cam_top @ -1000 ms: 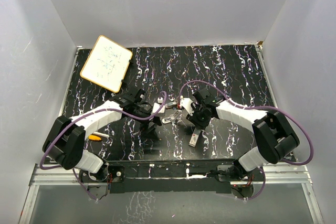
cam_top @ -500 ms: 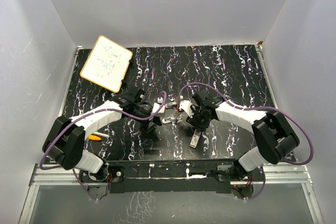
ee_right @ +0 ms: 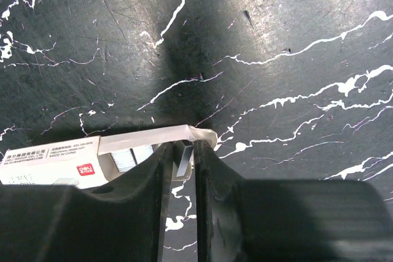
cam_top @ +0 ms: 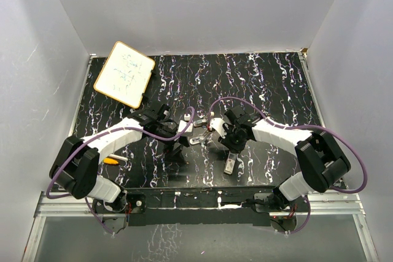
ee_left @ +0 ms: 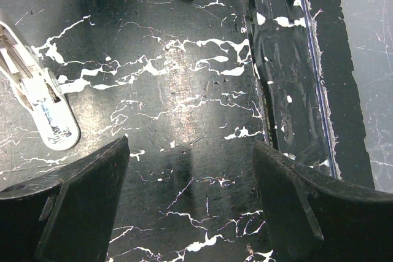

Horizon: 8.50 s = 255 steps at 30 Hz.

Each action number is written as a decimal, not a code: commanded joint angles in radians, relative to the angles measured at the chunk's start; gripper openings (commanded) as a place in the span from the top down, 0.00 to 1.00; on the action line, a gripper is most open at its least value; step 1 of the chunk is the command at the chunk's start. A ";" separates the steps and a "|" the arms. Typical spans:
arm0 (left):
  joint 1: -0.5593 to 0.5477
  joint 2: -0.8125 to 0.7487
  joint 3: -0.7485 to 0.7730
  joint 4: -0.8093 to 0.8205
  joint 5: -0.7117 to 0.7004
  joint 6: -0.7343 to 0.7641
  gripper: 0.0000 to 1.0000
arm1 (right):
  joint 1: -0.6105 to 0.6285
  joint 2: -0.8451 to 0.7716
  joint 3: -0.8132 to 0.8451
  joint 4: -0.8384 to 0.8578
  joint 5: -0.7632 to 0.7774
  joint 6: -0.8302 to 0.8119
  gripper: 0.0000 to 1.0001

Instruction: Load the staples into the stapler

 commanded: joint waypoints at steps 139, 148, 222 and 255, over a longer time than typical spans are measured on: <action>0.210 -0.123 0.056 -0.081 -0.001 0.024 0.17 | 0.064 -0.017 -0.045 0.222 0.140 0.188 0.50; 0.210 -0.123 0.058 -0.083 -0.002 0.030 0.17 | 0.053 0.002 -0.037 0.196 -0.003 0.148 0.51; 0.288 -0.082 0.353 0.856 0.230 -1.358 0.11 | 0.017 -0.040 0.688 0.229 -0.539 0.546 0.89; 0.287 -0.096 0.177 1.269 0.210 -1.707 0.48 | -0.102 -0.037 0.570 0.559 -0.883 0.855 0.89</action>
